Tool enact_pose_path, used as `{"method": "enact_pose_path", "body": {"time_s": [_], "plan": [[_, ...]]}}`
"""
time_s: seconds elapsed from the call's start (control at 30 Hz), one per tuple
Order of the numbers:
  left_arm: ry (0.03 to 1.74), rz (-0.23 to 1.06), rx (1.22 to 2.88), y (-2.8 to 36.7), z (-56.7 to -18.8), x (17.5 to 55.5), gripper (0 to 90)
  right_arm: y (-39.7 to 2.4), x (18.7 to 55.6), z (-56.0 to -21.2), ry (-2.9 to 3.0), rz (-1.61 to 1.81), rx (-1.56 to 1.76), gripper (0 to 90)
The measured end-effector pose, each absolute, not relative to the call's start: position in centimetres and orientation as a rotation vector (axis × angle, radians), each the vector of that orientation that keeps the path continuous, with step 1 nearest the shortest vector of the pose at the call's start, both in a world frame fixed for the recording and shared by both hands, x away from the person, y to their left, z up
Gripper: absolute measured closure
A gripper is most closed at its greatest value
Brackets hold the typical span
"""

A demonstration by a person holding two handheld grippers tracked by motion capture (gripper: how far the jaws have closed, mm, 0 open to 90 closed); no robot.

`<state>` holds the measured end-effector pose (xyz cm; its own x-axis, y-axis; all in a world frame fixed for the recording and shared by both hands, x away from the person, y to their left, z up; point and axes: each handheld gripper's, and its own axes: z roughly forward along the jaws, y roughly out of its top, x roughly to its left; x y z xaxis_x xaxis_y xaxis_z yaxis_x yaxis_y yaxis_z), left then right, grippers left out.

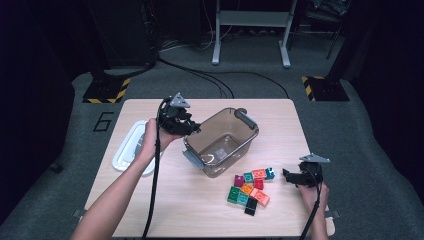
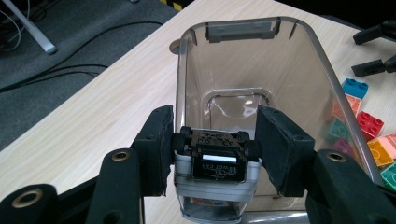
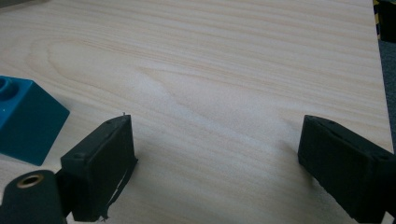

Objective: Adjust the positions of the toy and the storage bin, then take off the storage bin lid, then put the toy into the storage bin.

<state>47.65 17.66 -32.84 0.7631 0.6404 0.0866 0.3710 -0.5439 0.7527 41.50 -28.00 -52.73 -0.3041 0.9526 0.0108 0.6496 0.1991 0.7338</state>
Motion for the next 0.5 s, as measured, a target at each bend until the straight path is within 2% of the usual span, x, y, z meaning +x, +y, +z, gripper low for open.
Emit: {"method": "enact_pose_path", "body": {"time_s": [0.5], "plan": [[0.733, 0.402, 2.253, 16.9, -34.8, 47.8, 48.1, -28.0, 41.5, -52.7, 2.028, 0.896, 1.491, 10.1]]}}
